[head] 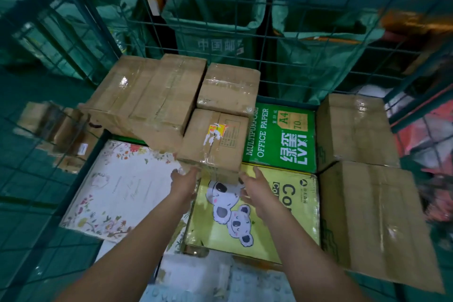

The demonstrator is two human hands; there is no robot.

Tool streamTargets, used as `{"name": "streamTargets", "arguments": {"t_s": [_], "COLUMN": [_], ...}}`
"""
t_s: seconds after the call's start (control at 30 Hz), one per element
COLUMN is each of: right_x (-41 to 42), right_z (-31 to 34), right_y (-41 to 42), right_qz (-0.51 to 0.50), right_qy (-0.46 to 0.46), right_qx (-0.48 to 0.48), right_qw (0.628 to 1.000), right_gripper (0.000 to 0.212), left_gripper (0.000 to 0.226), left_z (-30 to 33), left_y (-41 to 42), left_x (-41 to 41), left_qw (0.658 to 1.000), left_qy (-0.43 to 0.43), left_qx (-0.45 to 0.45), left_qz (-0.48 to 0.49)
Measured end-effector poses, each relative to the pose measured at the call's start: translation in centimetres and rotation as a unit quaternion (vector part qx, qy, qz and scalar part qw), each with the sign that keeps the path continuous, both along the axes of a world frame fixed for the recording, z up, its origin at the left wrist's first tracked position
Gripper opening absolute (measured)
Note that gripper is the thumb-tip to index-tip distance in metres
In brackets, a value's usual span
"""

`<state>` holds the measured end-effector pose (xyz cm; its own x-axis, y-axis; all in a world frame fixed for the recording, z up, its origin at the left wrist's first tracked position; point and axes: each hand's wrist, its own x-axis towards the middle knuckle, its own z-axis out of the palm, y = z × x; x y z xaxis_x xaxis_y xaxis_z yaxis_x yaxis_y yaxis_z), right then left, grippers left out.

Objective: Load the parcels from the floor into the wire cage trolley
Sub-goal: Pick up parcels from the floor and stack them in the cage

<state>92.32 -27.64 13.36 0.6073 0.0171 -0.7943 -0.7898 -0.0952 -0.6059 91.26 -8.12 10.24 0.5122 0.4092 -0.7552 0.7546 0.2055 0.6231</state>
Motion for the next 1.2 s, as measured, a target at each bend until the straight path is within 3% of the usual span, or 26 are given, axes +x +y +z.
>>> {"name": "streamTargets", "arguments": {"t_s": [0.17,0.33,0.47,0.57,0.63,0.7,0.83,1.03,1.2], "right_x": [-5.1,-9.1,-12.1,-16.0,-18.6,-22.1,-28.0,-42.9,-59.4], "right_z": [3.3,5.6,6.8,7.7,7.8,7.1,7.7,6.2,4.0], "right_y": [-3.3,-4.9,-4.2,-2.8,-1.4,0.8,4.2,12.5,17.9], "right_qz": [0.029,0.085,0.143,0.194,0.226,0.285,0.343,0.478,0.626], "right_qy": [-0.021,-0.057,-0.073,-0.089,-0.102,-0.107,-0.105,-0.073,-0.051], "right_qx": [-0.025,-0.018,-0.011,-0.009,-0.02,-0.02,-0.004,0.015,0.005], "right_qw": [0.999,0.995,0.987,0.977,0.968,0.952,0.934,0.875,0.778], "right_gripper": [0.056,0.041,0.021,0.008,0.007,0.014,0.007,0.015,0.01], "left_gripper": [0.062,0.063,0.063,0.051,0.034,0.033,0.025,0.018,0.027], "left_z": [3.2,5.8,7.2,8.4,9.3,9.9,10.4,9.2,7.3], "left_y": [-5.0,-8.5,-9.1,-8.4,-7.4,-5.7,-3.2,0.7,2.6], "left_x": [-4.6,-10.3,-14.9,-20.1,-23.5,-28.3,-36.1,-54.6,-72.4], "left_qw": [0.996,0.993,0.993,0.994,0.992,0.988,0.982,0.949,0.881], "left_qy": [-0.023,-0.063,-0.074,-0.079,-0.095,-0.102,-0.098,-0.104,-0.092], "left_qx": [-0.071,-0.079,-0.086,-0.076,-0.077,-0.084,-0.065,-0.05,-0.052], "left_qz": [-0.044,-0.054,-0.022,0.013,0.04,0.082,0.147,0.293,0.461]}}
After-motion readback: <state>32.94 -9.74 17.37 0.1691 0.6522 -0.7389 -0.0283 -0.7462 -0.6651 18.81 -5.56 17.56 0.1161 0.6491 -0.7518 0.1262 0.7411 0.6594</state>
